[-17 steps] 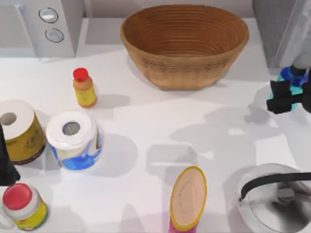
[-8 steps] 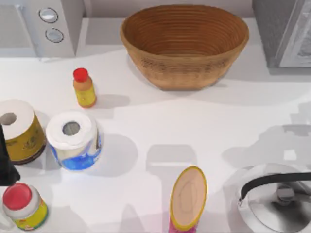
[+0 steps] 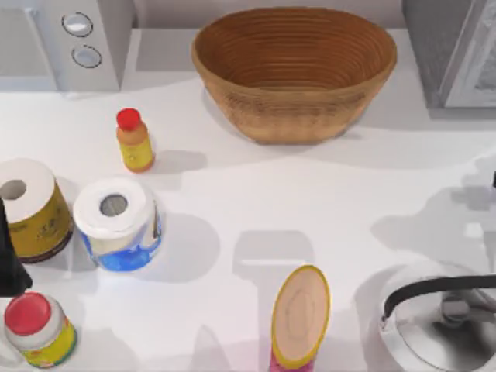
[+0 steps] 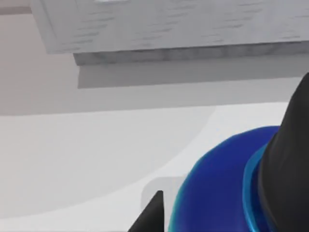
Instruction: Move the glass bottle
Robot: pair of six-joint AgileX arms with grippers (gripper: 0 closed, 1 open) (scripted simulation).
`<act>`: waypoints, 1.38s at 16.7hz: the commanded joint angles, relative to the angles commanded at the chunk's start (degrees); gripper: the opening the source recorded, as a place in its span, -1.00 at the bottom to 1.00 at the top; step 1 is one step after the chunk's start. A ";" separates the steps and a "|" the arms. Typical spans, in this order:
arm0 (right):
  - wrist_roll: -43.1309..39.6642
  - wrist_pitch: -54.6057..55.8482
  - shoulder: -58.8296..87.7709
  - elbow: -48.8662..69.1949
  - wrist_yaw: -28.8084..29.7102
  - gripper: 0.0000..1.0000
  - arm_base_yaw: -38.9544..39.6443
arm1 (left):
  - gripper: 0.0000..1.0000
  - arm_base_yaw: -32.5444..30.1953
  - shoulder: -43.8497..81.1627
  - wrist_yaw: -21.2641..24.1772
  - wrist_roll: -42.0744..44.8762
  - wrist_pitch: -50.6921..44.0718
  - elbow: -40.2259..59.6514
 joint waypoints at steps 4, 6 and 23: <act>0.33 5.76 8.56 2.25 0.45 -1.00 0.43 | 1.00 0.00 0.00 0.00 0.00 0.00 0.00; 0.29 7.49 10.22 2.97 0.68 -1.00 0.55 | 1.00 0.00 0.00 0.00 0.00 0.00 0.00; 0.29 7.58 10.29 3.01 0.70 0.96 0.55 | 1.00 0.00 0.00 0.00 0.00 0.00 0.00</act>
